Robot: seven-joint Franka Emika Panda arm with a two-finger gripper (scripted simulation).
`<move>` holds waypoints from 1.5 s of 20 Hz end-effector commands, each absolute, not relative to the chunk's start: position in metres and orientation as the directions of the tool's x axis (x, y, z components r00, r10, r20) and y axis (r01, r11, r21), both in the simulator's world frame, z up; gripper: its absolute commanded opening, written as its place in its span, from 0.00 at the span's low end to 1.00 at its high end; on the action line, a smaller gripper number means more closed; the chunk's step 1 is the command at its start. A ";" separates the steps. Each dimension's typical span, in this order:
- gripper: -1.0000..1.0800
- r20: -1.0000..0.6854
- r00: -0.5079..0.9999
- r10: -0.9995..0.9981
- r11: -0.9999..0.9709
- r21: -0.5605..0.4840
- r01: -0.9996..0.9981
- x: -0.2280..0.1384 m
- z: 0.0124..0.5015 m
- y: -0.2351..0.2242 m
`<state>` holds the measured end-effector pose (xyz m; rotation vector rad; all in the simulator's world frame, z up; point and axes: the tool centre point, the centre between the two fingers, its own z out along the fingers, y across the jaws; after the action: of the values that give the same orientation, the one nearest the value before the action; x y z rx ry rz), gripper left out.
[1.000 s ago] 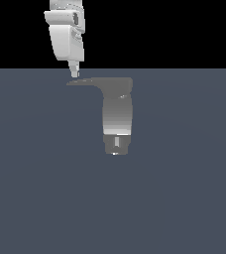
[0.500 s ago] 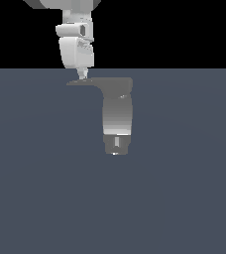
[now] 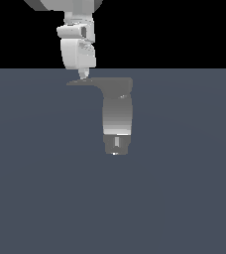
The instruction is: Turn on the faucet by rotating a designated handle.
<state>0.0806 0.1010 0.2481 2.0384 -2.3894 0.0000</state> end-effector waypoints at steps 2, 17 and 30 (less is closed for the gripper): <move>0.00 0.001 -0.157 -0.988 0.157 0.000 -0.988 0.073 0.248 0.103; 0.00 0.001 -0.157 -0.988 0.157 0.000 -0.988 0.030 0.248 0.112; 0.00 0.001 -0.158 -0.987 0.158 0.000 -0.987 -0.010 0.248 0.120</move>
<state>-0.0028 0.1163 0.2484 2.0336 -2.3979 0.0028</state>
